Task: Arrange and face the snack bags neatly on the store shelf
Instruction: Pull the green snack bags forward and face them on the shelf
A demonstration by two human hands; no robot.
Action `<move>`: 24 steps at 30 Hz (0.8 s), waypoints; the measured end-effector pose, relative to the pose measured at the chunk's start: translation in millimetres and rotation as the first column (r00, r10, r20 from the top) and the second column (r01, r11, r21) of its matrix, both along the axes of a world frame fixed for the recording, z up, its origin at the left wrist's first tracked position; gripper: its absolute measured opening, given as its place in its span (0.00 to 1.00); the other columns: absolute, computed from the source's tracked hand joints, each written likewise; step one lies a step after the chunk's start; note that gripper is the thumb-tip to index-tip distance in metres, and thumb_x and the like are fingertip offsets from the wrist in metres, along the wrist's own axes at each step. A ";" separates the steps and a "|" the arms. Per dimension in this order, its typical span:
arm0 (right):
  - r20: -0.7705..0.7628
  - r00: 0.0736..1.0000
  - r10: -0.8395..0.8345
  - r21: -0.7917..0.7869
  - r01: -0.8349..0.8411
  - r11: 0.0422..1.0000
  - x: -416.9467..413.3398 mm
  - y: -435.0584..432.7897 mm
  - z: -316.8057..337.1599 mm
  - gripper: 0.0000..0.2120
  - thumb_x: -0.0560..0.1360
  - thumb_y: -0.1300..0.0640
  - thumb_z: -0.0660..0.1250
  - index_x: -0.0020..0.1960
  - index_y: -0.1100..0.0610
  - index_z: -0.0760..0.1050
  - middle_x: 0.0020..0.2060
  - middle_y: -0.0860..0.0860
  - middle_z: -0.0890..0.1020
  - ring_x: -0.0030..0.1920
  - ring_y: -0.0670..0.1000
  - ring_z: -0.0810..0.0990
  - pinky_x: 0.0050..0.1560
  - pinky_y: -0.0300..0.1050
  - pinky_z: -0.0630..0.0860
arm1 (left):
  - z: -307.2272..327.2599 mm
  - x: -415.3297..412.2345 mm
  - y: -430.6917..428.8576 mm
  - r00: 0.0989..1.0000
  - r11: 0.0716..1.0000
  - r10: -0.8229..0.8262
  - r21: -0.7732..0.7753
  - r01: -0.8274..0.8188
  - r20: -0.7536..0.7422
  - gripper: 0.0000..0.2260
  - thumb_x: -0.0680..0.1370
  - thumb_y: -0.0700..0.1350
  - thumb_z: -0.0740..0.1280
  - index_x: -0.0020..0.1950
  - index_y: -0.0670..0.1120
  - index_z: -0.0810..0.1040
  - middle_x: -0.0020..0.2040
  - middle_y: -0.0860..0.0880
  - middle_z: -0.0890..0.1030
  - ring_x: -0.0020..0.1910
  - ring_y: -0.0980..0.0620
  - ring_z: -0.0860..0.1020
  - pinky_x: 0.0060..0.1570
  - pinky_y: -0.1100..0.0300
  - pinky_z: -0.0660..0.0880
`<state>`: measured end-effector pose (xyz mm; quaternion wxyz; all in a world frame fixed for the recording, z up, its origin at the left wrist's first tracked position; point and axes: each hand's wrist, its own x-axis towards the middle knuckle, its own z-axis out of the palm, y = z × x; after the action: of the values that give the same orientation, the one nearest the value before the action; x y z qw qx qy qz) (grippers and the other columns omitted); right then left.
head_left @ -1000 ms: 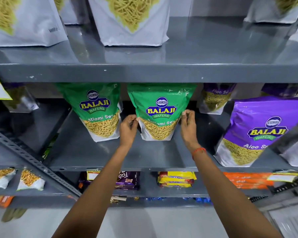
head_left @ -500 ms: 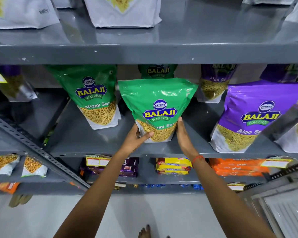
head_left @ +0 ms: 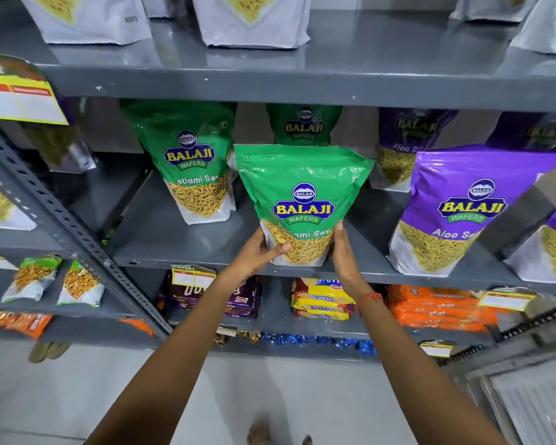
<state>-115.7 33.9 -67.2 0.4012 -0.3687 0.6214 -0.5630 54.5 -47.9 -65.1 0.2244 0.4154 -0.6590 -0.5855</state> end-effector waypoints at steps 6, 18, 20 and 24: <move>-0.093 0.827 -0.555 -0.298 0.509 0.808 28.2 6.3 23.0 0.21 0.79 0.49 0.50 0.66 0.60 0.66 0.64 0.56 0.72 0.66 0.54 0.69 0.70 0.58 0.65 | 9.2 7.4 6.9 0.994 0.989 0.045 -0.133 -0.057 -0.095 0.36 0.71 0.51 0.71 0.73 0.51 0.56 0.70 0.55 0.66 0.72 0.54 0.63 0.68 0.59 0.63; -0.171 0.755 -0.633 -0.839 0.226 0.496 176.5 -80.7 106.6 0.16 0.80 0.53 0.51 0.59 0.63 0.70 0.58 0.54 0.72 0.61 0.52 0.70 0.64 0.56 0.69 | 96.4 80.1 -44.1 0.708 0.607 0.332 -0.433 -0.666 -0.624 0.24 0.78 0.43 0.63 0.71 0.44 0.59 0.71 0.47 0.65 0.73 0.50 0.64 0.72 0.58 0.62; -0.222 0.755 -0.617 -0.811 0.208 0.547 192.2 -105.1 95.4 0.16 0.79 0.56 0.52 0.56 0.66 0.71 0.56 0.56 0.73 0.59 0.52 0.72 0.64 0.48 0.68 | 75.3 105.2 -74.1 0.696 0.590 0.433 -0.404 -0.699 -0.573 0.29 0.76 0.49 0.64 0.74 0.45 0.56 0.73 0.51 0.62 0.74 0.53 0.61 0.73 0.57 0.59; -0.245 0.833 -0.496 -0.581 0.284 0.763 196.9 -154.8 67.0 0.16 0.78 0.58 0.54 0.61 0.66 0.69 0.59 0.59 0.75 0.59 0.47 0.71 0.63 0.32 0.65 | 27.4 139.1 -130.6 0.795 0.735 0.534 -0.308 -0.604 -0.286 0.37 0.74 0.52 0.67 0.75 0.44 0.51 0.78 0.46 0.55 0.76 0.53 0.56 0.74 0.58 0.54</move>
<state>81.2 -120.9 -0.1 0.0271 -0.4257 0.5748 -0.6983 193.6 -178.4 -37.7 0.5280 0.4913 -0.5779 -0.3819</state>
